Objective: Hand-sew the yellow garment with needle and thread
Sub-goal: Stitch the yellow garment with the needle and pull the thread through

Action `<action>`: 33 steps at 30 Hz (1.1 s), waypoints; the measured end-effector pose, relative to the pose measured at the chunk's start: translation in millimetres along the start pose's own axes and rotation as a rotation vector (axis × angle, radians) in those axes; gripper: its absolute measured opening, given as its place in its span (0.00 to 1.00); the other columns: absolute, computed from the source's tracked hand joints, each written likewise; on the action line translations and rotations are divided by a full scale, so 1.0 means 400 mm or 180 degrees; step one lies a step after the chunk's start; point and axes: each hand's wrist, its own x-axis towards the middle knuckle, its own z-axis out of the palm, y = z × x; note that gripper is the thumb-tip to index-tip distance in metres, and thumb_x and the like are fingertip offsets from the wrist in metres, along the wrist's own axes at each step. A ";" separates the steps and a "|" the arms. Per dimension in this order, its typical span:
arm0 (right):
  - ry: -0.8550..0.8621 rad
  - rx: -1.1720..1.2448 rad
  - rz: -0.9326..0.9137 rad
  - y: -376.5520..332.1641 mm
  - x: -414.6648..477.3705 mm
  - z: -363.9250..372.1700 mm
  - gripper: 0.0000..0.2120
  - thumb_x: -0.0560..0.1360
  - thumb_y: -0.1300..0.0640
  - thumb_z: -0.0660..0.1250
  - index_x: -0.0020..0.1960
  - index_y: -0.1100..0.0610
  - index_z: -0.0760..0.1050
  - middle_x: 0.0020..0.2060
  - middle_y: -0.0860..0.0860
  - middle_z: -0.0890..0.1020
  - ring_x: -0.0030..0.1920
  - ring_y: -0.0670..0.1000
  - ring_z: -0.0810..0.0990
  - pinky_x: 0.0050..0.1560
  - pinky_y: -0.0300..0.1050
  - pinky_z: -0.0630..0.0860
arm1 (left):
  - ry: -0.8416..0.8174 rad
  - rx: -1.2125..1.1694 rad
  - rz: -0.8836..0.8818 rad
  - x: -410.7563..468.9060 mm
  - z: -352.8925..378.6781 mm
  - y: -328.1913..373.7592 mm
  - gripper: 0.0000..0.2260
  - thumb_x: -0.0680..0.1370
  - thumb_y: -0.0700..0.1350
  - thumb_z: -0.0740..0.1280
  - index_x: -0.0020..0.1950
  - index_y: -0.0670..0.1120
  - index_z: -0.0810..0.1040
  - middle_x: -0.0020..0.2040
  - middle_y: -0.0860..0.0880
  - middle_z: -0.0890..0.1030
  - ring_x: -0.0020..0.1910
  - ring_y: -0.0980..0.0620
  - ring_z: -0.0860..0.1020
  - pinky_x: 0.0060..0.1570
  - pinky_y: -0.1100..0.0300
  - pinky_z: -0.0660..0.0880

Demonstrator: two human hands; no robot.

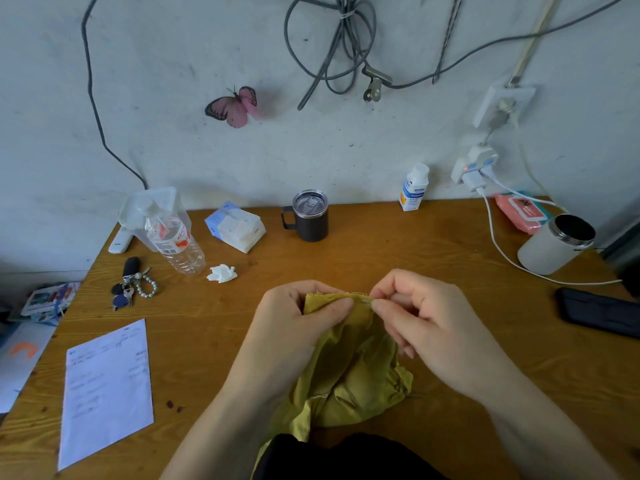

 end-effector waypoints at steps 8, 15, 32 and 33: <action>0.0408 -0.0908 -0.0331 -0.003 -0.002 0.028 0.03 0.76 0.58 0.63 0.45 0.55 0.76 0.28 0.45 0.78 0.31 0.45 0.76 0.30 0.33 0.69 | 0.0373 0.0304 0.0429 -0.006 0.019 -0.008 0.06 0.73 0.45 0.72 0.37 0.53 0.84 0.32 0.55 0.83 0.33 0.59 0.81 0.32 0.71 0.75; 0.0284 -0.0495 -0.0300 0.005 -0.001 0.024 0.08 0.77 0.59 0.62 0.52 0.53 0.79 0.26 0.37 0.73 0.31 0.38 0.76 0.32 0.32 0.72 | 0.0328 0.0248 0.0436 -0.005 0.015 -0.007 0.06 0.73 0.45 0.72 0.38 0.54 0.84 0.32 0.55 0.84 0.34 0.59 0.81 0.32 0.70 0.75; -0.0400 0.1377 0.0403 0.017 0.014 -0.005 0.08 0.77 0.65 0.61 0.44 0.61 0.79 0.20 0.49 0.72 0.20 0.46 0.68 0.28 0.42 0.73 | -0.0236 -0.0425 -0.0298 0.003 -0.003 0.006 0.04 0.72 0.43 0.72 0.38 0.49 0.86 0.38 0.45 0.86 0.40 0.47 0.84 0.46 0.52 0.80; -0.0440 0.1465 0.0434 0.018 0.014 -0.007 0.08 0.77 0.65 0.61 0.44 0.62 0.79 0.20 0.49 0.71 0.20 0.46 0.68 0.27 0.41 0.73 | -0.0310 -0.0505 -0.0334 0.004 -0.004 0.008 0.03 0.71 0.43 0.72 0.38 0.49 0.86 0.38 0.45 0.86 0.39 0.48 0.84 0.45 0.53 0.80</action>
